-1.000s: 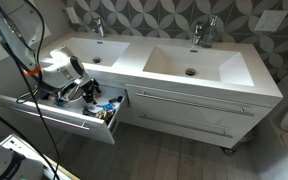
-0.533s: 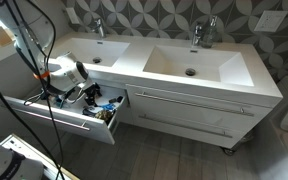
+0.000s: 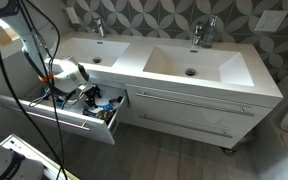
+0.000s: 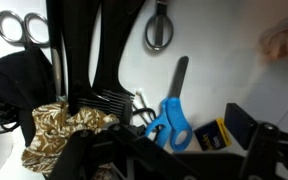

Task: Pick up the blue scissors from the open drawer and put them on the kitchen counter

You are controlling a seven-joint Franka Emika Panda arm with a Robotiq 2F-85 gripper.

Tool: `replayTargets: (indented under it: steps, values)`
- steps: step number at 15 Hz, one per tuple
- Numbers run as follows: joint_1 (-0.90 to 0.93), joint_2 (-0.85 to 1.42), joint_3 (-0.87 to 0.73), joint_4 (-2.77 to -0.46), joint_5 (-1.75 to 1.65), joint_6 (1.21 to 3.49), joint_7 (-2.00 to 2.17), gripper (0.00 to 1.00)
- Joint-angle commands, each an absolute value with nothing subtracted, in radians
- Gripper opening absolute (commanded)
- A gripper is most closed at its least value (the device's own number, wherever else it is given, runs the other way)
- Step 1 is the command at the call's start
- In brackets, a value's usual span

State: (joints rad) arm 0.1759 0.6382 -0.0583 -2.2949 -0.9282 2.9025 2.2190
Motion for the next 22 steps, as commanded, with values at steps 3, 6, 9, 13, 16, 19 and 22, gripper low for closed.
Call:
replayTargets:
  steps: [3,6,9,13,16,19,22]
  values:
    - [0.247,0.709,-0.124,-2.232,-0.949,2.904,2.320,0.86]
    - [0.266,0.728,-0.141,-2.222,-0.942,2.907,2.339,0.76]
    - [0.279,0.738,-0.152,-2.218,-0.940,2.908,2.352,0.59]
    - [0.301,0.740,-0.171,-2.217,-0.945,2.910,2.376,0.19]
    - [0.319,0.740,-0.185,-2.217,-0.947,2.909,2.386,0.09]
    - [0.334,0.742,-0.194,-2.215,-0.946,2.913,2.384,0.31]
    - [0.342,0.746,-0.198,-2.214,-0.945,2.916,2.381,0.52]
